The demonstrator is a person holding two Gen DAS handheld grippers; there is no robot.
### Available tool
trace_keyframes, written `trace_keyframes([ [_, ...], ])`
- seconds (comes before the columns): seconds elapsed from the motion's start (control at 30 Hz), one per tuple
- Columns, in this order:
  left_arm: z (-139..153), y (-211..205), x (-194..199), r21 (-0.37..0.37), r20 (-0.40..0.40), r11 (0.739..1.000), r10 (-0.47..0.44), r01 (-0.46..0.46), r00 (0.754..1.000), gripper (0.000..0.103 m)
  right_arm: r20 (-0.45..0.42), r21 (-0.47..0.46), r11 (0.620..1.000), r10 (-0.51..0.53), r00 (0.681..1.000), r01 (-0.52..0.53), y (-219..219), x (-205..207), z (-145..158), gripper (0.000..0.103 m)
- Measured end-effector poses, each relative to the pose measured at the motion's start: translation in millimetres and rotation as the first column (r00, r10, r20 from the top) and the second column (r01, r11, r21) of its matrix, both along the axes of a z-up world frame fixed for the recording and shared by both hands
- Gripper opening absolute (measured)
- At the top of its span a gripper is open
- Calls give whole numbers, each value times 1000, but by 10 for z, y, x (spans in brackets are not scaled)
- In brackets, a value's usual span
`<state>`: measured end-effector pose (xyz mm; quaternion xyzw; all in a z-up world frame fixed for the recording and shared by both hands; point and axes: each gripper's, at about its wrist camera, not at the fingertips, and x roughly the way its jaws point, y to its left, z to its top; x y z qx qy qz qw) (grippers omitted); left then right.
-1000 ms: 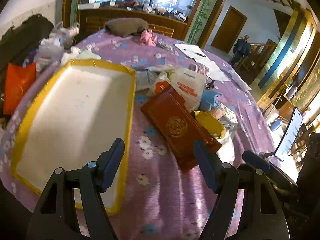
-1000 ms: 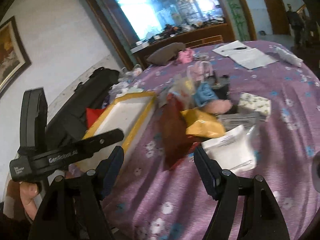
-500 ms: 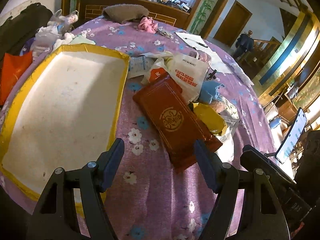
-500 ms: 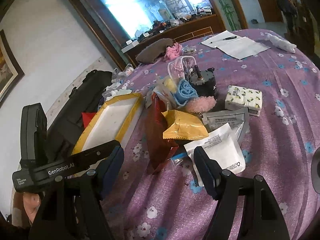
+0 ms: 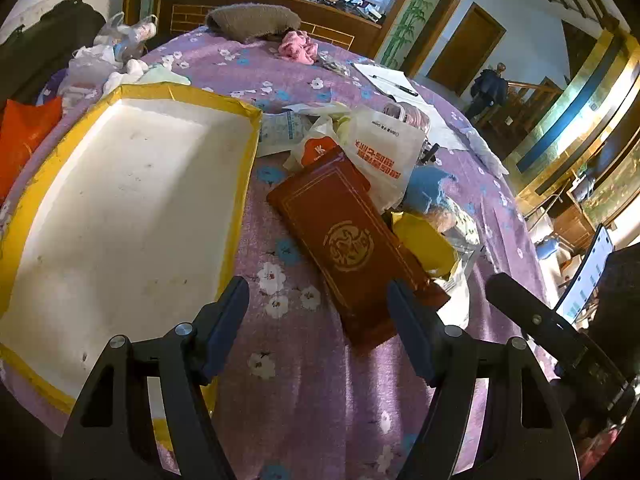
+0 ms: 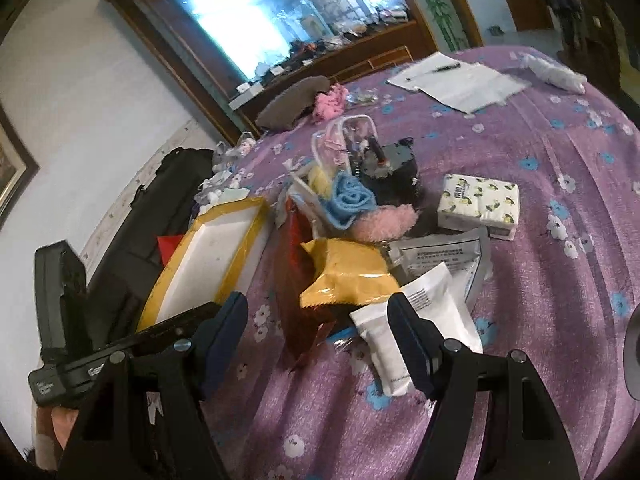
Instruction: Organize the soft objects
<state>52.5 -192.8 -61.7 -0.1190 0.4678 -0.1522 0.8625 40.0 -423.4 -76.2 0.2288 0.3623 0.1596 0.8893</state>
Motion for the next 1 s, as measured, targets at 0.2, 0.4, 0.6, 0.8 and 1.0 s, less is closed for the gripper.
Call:
trace_keyframes([
  [0.2,5,-63,145,-26,-28,999,-25,24,999,72,-96,99,995,-6,995,16,-111,356,-155,72],
  [0.4,-76,-263,400,-45,-103,994,-99,95,990,72,-158,92,995,-15,987,30,-107,572,-301,72],
  [0.6,-189,-367,659,-38,-172,996,-80,75,982,72,-160,45,998,-36,986,44,-87,543,-347,63],
  [0.8,-401,-418,805,-73,-280,996,-78,60,957,72,-138,26,999,-29,990,32,-99,454,-371,56],
  [1.0,-474,-451,847,-46,-297,998,-61,49,953,72,-138,49,999,-14,990,21,-131,469,-388,58],
])
